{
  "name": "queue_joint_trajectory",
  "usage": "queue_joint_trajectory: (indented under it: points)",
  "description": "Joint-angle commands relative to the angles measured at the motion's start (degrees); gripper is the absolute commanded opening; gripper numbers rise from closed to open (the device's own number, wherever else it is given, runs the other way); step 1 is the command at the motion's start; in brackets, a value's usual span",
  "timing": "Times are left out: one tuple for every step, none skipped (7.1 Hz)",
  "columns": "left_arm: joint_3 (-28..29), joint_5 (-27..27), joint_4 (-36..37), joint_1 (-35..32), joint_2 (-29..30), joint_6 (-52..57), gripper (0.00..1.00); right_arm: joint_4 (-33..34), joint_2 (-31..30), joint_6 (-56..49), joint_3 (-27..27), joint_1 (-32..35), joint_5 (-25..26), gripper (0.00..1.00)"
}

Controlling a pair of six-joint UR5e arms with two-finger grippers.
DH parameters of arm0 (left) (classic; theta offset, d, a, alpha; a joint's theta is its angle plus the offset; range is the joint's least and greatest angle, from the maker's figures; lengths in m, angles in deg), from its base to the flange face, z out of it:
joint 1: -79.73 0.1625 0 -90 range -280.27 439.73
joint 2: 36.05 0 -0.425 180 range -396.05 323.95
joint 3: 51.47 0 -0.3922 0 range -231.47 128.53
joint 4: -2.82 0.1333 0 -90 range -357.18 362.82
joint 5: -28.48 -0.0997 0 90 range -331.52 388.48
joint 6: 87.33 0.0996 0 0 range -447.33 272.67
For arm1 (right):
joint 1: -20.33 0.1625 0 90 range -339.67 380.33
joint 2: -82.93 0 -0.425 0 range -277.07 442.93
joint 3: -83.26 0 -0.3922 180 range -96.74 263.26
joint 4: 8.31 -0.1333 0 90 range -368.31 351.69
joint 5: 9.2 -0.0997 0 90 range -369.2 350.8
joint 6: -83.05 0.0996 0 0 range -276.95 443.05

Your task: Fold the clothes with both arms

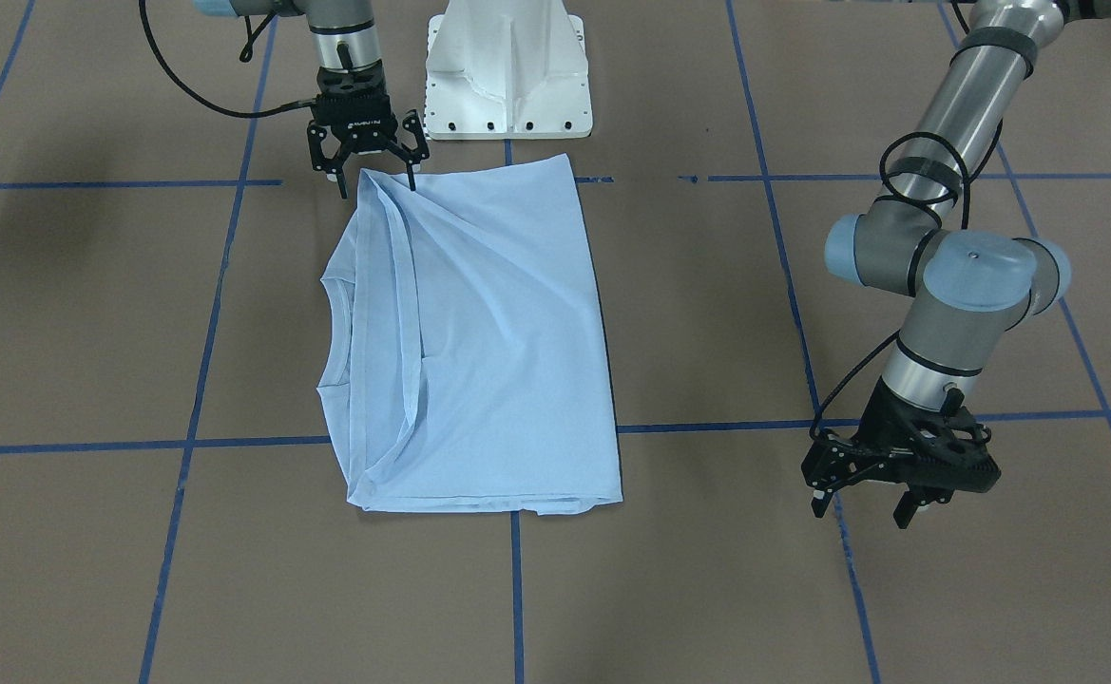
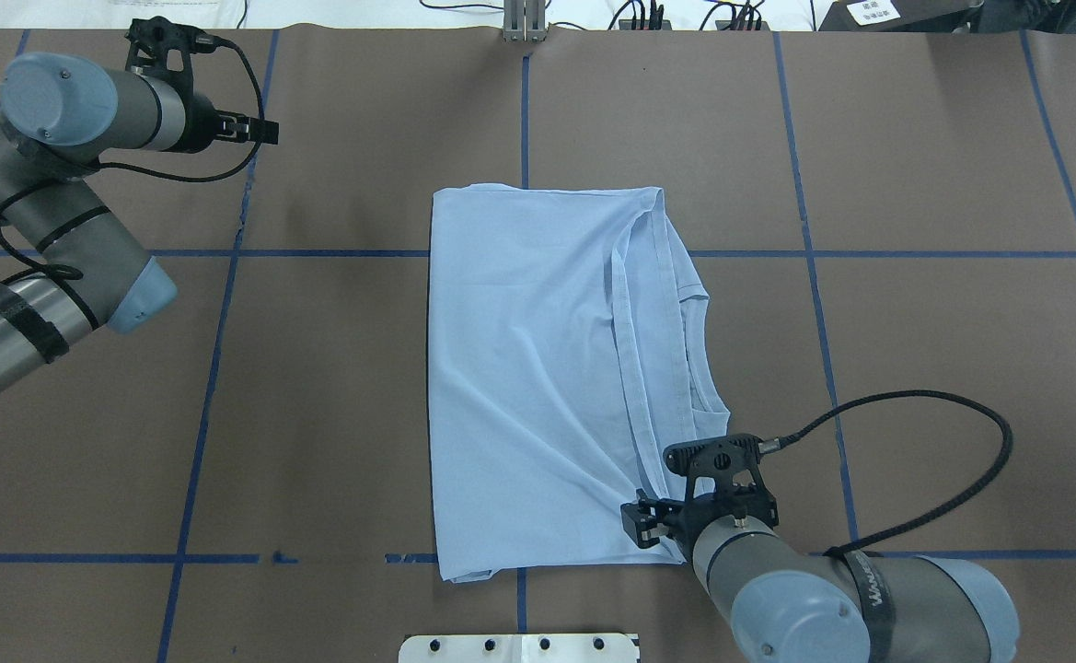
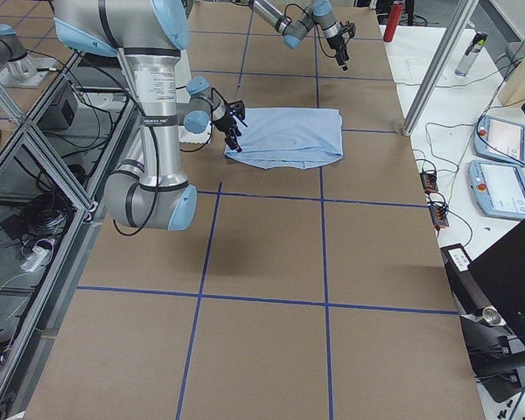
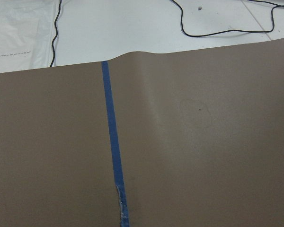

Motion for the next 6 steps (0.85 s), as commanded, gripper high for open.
queue_joint_trajectory:
  points:
    - [0.0, 0.09, 0.0, 0.14, -0.07, -0.09, 1.0, -0.05, 4.35, -8.17, -5.89, 2.68, -2.05, 1.0]
    - [0.0, 0.09, 0.0, 0.23, 0.01, -1.05, 1.0, 0.22, 4.45, -8.26, -5.91, 2.68, -4.66, 1.0]
    - [0.0, 0.09, 0.0, 0.23, 0.02, -1.15, 1.0, 0.31, 3.93, -8.35, -6.08, 2.77, -5.13, 1.0]
    - [0.0, 0.09, 0.0, 0.32, 0.02, -1.15, 1.0, 3.0, 4.27, -8.44, -5.65, 2.68, -5.39, 1.0]
    - [0.0, 0.0, 0.0, 0.32, 0.02, -1.15, 1.0, 4.95, 4.54, -8.35, -5.12, 2.68, -5.92, 1.0]
    - [0.0, 0.09, 0.0, 0.32, -0.07, -1.15, 1.0, 5.14, 4.28, -8.96, -4.42, 2.77, -6.7, 1.0]
